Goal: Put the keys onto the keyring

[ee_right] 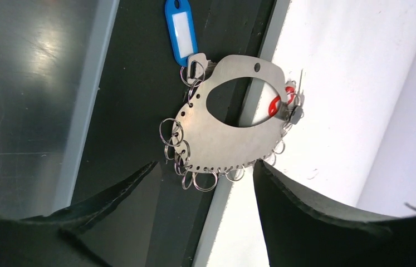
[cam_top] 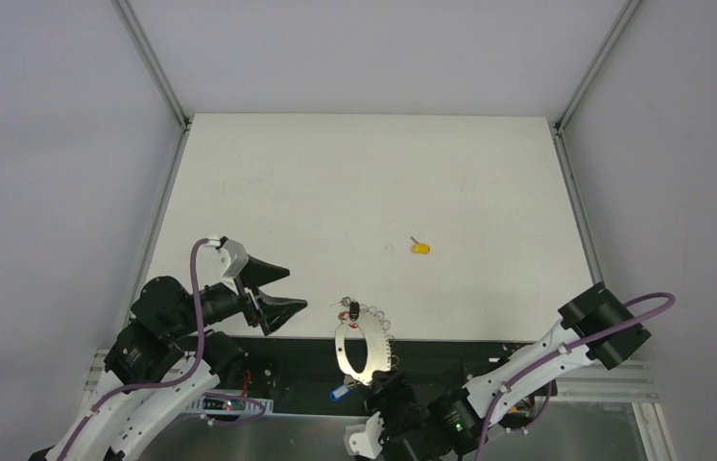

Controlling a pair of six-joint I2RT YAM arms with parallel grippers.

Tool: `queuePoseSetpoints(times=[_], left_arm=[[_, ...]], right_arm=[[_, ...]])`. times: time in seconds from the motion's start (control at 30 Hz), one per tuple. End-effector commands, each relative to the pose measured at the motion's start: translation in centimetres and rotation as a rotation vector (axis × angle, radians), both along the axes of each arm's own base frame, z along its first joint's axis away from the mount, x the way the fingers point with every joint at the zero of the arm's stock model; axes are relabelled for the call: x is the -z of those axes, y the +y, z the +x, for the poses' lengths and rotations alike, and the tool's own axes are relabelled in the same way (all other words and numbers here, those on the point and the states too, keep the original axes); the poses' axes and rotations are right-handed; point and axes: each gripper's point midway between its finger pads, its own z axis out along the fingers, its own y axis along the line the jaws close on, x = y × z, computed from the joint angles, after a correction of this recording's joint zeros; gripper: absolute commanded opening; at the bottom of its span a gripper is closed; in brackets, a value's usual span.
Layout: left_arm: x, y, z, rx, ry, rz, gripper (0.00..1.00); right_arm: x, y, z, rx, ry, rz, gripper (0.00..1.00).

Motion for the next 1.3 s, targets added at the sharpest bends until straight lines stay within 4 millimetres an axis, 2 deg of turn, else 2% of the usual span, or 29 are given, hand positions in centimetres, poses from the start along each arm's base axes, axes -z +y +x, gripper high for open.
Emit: queuePoseSetpoints(times=[0.0, 0.3, 0.6, 1.0, 1.27], left_arm=[[-0.9, 0.4, -0.1, -0.013, -0.046, -0.015, 0.79], [-1.0, 0.6, -0.2, -0.015, -0.057, -0.022, 0.8], [-1.2, 0.6, -0.4, -0.009, -0.06, -0.024, 0.8], [-1.4, 0.8, -0.6, -0.011, -0.066, -0.035, 0.8], [-1.4, 1.2, -0.6, -0.03, -0.07, -0.035, 0.8]], right_arm=[[-2.2, 0.3, -0.3, -0.04, -0.08, 0.006, 0.64], [0.5, -0.8, -1.3, -0.09, -0.047, -0.076, 0.59], [2.9, -0.3, -1.2, -0.156, -0.097, -0.099, 0.56], [3.9, 0.9, 0.2, -0.217, -0.183, -0.09, 0.52], [4.3, 0.8, 0.9, -0.231, -0.162, -0.111, 0.43]])
